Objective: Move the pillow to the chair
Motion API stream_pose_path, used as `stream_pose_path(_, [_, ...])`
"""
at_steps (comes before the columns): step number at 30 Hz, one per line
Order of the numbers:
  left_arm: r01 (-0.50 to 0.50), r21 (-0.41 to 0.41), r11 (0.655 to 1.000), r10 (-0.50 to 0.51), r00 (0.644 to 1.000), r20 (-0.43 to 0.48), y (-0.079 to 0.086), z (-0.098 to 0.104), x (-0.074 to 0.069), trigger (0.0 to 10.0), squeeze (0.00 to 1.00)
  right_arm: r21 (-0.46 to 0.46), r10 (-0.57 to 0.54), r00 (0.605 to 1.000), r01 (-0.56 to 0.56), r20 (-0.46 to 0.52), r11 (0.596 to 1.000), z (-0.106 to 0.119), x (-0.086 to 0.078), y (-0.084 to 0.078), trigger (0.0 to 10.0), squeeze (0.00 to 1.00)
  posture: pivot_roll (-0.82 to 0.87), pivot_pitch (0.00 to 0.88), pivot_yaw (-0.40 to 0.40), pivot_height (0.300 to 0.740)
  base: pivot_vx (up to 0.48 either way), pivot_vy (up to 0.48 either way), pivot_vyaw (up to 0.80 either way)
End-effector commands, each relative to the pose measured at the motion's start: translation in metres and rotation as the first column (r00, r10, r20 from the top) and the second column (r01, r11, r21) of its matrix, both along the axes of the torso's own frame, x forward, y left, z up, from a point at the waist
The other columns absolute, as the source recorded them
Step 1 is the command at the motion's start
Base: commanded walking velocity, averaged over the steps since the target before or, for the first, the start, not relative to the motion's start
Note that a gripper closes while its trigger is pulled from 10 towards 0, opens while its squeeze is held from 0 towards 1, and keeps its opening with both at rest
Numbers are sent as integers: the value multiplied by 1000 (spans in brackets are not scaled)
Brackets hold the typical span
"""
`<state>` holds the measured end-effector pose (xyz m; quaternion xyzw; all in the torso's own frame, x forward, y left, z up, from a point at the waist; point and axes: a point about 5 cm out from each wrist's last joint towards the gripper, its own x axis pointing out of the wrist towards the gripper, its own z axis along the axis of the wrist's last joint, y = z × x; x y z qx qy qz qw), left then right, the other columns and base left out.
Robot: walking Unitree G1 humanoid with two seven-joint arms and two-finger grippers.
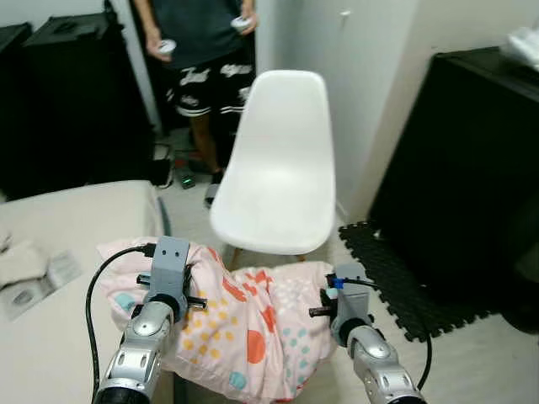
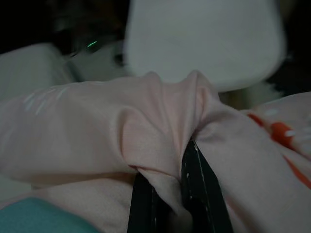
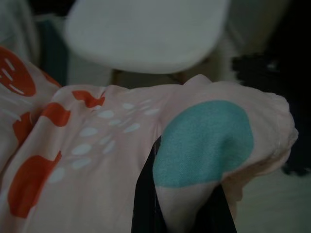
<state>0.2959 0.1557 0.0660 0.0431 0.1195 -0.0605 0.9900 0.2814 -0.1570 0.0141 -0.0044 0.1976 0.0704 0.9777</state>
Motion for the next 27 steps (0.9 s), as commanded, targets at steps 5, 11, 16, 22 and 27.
stream_pose_path(5, [14,11,1000,-14,1000,10,0,2,3,10000,0,26,21,999,-21,30,999,4,3,11,10000,0,37,51,67,740,0,0,-800])
stream_pose_path(11, [5,1,1000,-5,1000,9,0,2,3,10000,0,21,23,999,-23,34,1000,5,5,11,10000,0,29,50,56,740,0,0,-800])
stream_pose_path(16, [-6,-4,1000,6,1000,5,-3,-2,2,10000,0,4,50,998,-50,40,999,8,8,10,10000,0,15,50,22,740,0,0,-800])
stream_pose_path(22, [-36,-30,999,36,999,2,-10,-7,-4,10000,0,-26,92,995,-91,41,995,13,12,5,10000,0,8,52,-29,740,0,0,-800])
stream_pose_path(27, [-46,-33,998,46,999,-2,-8,-9,-7,10000,0,-30,101,994,-100,40,995,13,13,5,10000,0,12,54,-33,740,0,0,-800])
